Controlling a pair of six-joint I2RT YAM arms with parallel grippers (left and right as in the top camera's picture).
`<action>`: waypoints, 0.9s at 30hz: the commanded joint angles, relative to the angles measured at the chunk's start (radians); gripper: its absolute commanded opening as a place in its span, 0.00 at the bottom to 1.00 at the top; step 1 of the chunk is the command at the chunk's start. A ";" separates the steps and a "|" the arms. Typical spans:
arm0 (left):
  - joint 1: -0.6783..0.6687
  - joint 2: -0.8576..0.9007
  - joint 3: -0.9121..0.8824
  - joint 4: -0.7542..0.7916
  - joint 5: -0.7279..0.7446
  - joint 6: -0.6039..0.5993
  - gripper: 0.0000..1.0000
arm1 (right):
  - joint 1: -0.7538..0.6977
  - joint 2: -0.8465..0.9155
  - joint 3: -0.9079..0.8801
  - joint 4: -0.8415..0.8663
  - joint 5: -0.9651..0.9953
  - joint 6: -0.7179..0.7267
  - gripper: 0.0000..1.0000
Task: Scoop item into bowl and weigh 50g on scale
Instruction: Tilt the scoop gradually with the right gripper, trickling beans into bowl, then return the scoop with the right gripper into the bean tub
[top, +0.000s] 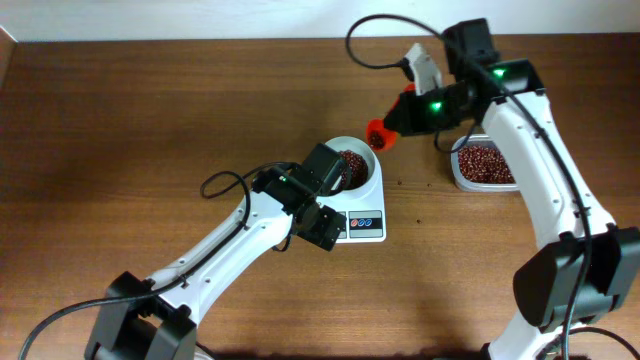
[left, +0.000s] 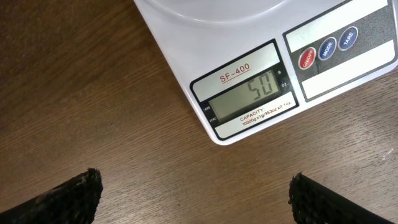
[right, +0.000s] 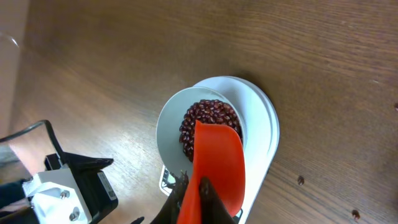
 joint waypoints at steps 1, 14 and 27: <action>0.006 0.005 -0.009 -0.002 -0.008 0.013 0.99 | -0.019 -0.018 0.022 -0.009 -0.086 0.009 0.04; 0.005 0.005 -0.009 -0.002 -0.008 0.013 0.99 | -0.093 -0.018 0.022 -0.089 -0.224 0.079 0.04; 0.005 0.005 -0.009 -0.002 -0.008 0.013 0.99 | -0.504 -0.018 -0.013 -0.169 0.051 0.076 0.04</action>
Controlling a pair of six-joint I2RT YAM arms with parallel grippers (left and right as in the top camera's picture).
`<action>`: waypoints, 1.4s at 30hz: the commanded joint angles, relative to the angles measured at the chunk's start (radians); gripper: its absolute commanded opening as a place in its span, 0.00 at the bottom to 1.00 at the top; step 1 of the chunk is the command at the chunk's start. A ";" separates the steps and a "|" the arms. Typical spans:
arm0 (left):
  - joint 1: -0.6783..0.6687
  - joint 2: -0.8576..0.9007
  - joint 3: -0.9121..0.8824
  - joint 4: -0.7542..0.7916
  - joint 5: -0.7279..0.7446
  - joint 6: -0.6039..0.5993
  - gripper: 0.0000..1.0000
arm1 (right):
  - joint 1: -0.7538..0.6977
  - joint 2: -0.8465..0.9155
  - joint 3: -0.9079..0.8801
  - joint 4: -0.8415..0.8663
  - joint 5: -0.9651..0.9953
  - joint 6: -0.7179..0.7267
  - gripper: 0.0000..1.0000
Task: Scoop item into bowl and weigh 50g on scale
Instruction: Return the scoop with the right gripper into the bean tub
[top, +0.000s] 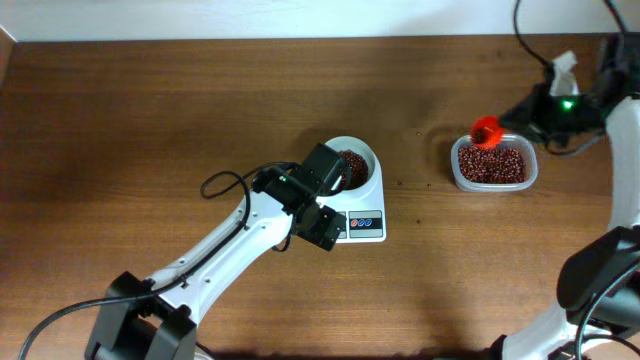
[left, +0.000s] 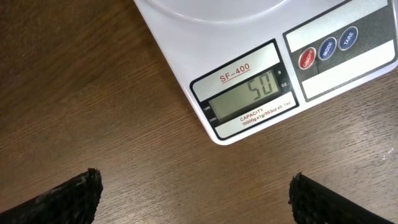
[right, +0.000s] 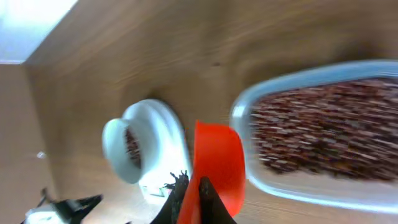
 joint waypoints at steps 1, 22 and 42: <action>0.005 0.005 -0.009 -0.001 -0.008 0.013 0.99 | -0.019 -0.016 -0.036 -0.002 0.163 0.001 0.04; 0.005 0.005 -0.009 -0.001 -0.008 0.013 0.99 | -0.021 -0.008 -0.373 0.381 0.159 0.051 0.52; 0.005 0.005 -0.009 -0.001 -0.008 0.013 0.99 | 0.086 -0.002 -0.209 0.267 0.491 0.202 0.11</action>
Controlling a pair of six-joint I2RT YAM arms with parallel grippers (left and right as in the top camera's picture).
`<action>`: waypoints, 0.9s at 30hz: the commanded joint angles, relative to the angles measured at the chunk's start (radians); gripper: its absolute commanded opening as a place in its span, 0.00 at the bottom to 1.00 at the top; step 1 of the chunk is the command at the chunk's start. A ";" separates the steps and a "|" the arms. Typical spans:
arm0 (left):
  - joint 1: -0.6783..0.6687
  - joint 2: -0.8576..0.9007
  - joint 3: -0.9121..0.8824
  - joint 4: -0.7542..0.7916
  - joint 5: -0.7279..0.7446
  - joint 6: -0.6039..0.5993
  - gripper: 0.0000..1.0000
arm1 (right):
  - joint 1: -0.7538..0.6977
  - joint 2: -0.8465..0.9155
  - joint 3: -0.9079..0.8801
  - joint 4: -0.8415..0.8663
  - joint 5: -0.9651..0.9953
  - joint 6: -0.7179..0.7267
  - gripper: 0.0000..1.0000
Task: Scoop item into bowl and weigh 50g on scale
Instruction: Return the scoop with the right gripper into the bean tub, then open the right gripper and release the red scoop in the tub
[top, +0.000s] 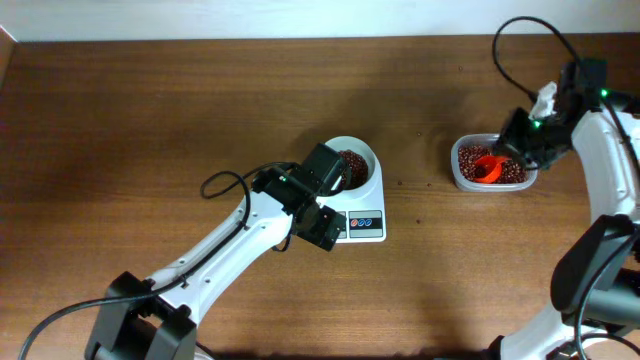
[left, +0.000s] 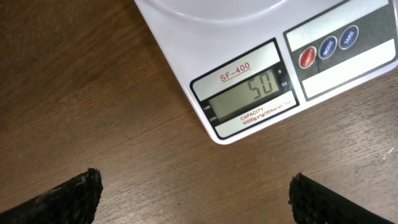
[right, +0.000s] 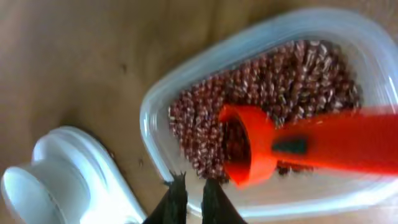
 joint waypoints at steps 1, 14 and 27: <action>0.005 0.005 -0.009 0.000 -0.008 0.013 0.99 | 0.010 0.004 0.007 0.069 0.246 0.000 0.11; 0.006 0.005 -0.009 0.000 -0.008 0.013 0.99 | -0.037 0.038 -0.060 0.148 0.534 -0.027 0.17; 0.006 0.005 -0.009 0.000 -0.006 0.012 0.99 | -0.037 0.035 0.082 0.180 0.126 -0.026 0.99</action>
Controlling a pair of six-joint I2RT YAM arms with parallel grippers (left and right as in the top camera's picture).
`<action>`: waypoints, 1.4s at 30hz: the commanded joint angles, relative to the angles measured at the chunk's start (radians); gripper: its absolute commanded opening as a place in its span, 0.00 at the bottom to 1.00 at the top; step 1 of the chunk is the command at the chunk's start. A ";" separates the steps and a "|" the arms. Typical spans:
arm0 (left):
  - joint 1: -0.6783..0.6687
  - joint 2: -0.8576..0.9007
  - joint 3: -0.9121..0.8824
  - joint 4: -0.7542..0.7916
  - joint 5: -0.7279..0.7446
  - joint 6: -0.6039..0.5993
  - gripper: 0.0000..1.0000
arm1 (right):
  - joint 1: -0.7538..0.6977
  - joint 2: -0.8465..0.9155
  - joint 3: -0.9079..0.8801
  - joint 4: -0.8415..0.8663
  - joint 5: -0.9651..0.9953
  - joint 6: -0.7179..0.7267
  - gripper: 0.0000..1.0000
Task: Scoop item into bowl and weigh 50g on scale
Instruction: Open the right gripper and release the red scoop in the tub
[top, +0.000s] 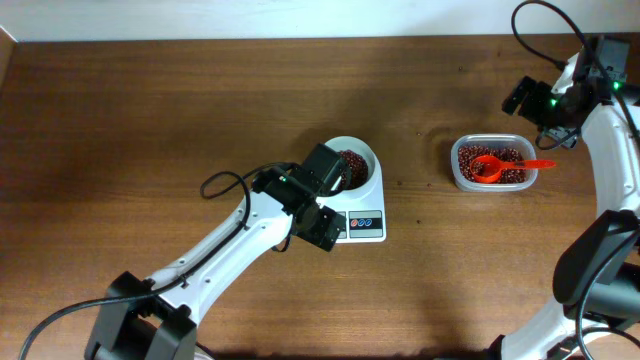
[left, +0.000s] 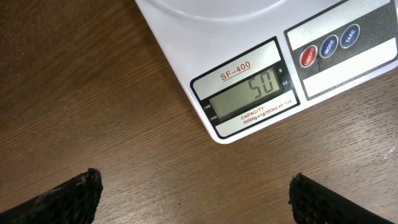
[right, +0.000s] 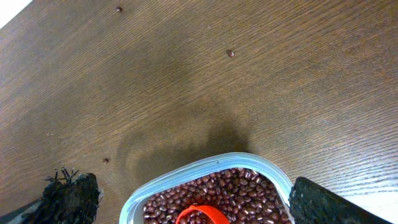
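A white scale stands mid-table with a white bowl of red beans on it; its display reads 50. My left gripper hangs open over the bare wood just in front of the scale. A clear tub of red beans sits at the right, with the orange scoop lying in it, handle to the right. My right gripper is open above the tub's far edge, holding nothing.
Stray beans lie on the wood beyond the tub. A black cable loops beside the left arm. The table's far edge meets a white wall.
The right gripper has let go of the scoop, which now rests in the bean tub, and has drawn back toward the far right. The left arm and scale reading are unchanged.
The right gripper held the orange scoop over the bowl on the scale, reading 50. Then it held the scoop at the tub's far edge, then down in the beans. Now the scoop lies in the tub, released. The left gripper stayed open by the display throughout.
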 joint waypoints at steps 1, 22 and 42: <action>0.006 0.005 -0.007 0.002 -0.008 0.012 0.99 | -0.001 0.001 0.006 0.000 -0.019 0.001 0.99; 0.003 0.005 -0.007 0.002 0.132 0.012 0.99 | -0.001 0.001 0.006 0.000 -0.019 0.001 0.99; 0.004 0.005 -0.007 0.002 0.132 0.013 0.99 | -0.001 0.001 0.006 0.000 -0.019 0.001 0.99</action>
